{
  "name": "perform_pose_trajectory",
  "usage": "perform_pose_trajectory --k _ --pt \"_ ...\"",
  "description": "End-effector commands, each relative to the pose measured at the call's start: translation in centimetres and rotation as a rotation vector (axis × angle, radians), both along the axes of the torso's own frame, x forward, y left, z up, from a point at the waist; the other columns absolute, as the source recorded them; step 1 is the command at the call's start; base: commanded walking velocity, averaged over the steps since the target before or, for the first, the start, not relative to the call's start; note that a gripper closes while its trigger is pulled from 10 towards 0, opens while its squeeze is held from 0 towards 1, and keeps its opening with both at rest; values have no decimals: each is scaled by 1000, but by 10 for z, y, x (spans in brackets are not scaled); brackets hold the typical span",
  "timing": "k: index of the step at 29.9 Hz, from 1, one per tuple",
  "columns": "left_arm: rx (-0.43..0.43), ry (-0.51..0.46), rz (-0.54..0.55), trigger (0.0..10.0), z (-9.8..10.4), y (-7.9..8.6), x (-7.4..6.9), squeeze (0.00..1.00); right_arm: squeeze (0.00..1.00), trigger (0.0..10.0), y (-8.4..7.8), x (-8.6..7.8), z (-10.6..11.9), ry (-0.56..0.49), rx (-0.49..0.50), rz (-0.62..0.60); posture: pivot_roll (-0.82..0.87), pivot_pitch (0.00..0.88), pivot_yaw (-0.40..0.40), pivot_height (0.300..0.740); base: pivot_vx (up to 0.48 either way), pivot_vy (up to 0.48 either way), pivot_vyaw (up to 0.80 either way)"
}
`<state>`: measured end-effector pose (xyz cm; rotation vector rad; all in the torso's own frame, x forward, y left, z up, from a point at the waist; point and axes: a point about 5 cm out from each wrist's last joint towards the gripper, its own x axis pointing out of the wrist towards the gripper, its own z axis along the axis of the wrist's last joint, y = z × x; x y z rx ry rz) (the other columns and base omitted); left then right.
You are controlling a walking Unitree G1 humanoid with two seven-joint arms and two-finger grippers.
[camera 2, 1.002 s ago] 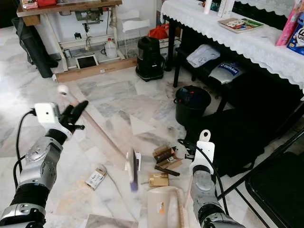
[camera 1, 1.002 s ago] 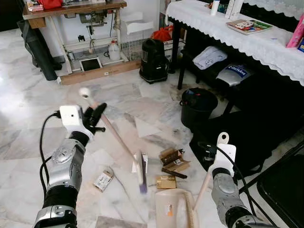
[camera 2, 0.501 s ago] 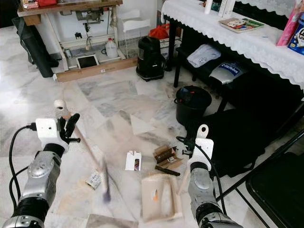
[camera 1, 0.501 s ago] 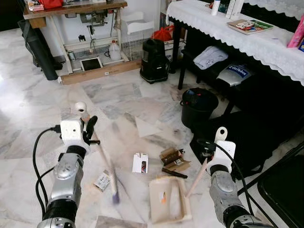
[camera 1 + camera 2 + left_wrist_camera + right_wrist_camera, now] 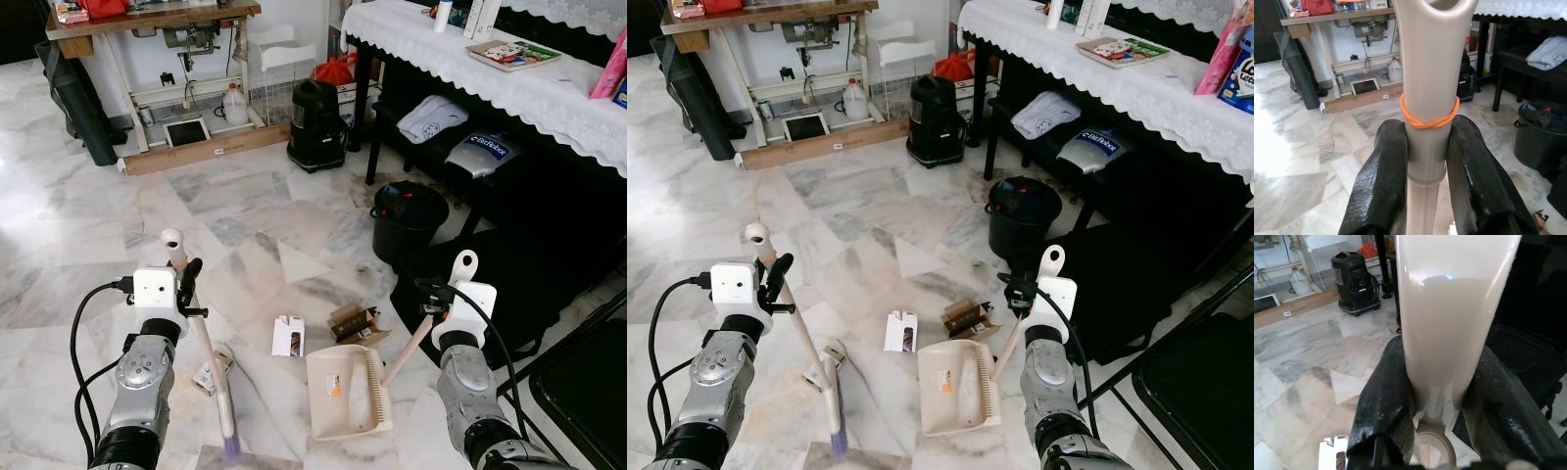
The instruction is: Sweep floor
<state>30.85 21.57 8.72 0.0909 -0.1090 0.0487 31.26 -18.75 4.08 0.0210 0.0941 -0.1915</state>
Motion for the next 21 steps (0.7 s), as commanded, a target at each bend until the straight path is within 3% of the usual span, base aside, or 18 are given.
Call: perform_pose_trajectory --k 1,21 --pt "6 -62 2 10000 10 0 1 0 0 10000 2 9 16 -85 -11 24 94 0 -10 740 0 0 800" --pt "46 -72 -27 10000 13 -11 6 0 0 10000 4 9 15 -79 -22 41 88 0 -5 740 0 0 800"
